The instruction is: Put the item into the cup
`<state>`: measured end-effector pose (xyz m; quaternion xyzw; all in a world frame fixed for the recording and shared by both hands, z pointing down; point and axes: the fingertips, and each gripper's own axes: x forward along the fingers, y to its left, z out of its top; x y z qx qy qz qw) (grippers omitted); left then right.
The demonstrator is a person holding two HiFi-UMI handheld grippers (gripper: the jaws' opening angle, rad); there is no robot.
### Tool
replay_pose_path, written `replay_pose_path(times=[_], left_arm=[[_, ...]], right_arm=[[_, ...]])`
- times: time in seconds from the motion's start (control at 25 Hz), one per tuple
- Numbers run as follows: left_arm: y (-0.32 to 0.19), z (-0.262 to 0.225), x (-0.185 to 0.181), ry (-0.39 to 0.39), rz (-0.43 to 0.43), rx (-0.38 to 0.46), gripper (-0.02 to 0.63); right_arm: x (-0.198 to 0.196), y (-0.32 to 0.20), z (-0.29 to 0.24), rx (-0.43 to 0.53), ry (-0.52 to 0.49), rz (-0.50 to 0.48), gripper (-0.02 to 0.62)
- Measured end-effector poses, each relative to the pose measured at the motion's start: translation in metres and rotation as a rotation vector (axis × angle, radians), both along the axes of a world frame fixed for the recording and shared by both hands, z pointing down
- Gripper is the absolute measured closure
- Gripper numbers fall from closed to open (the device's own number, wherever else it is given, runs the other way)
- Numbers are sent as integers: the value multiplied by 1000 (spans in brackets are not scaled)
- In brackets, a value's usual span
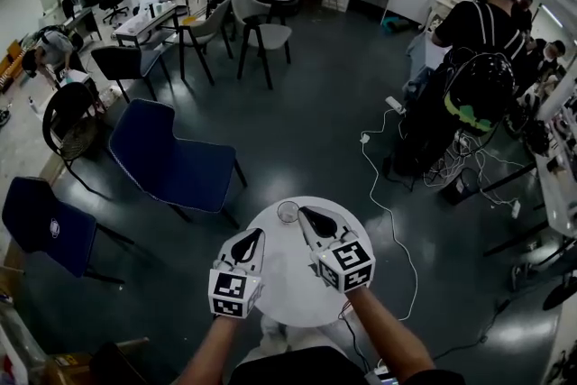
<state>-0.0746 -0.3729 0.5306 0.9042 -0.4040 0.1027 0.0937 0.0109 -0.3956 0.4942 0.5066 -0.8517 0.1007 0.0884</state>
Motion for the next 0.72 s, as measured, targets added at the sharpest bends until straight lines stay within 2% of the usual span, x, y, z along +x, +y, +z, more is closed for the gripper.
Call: replay_pose_path(times=[0.4, 0.6, 0.72], left_arm=[[24, -32, 1, 4, 65, 88, 592], [38, -41, 3, -2, 85, 108, 592], [42, -46, 4, 27, 89, 94, 592]], right_arm=[[-2, 39, -28, 97, -24, 57, 577], [-2, 54, -33, 114, -36, 70, 577], [-1, 59, -38, 127, -38, 74, 577]])
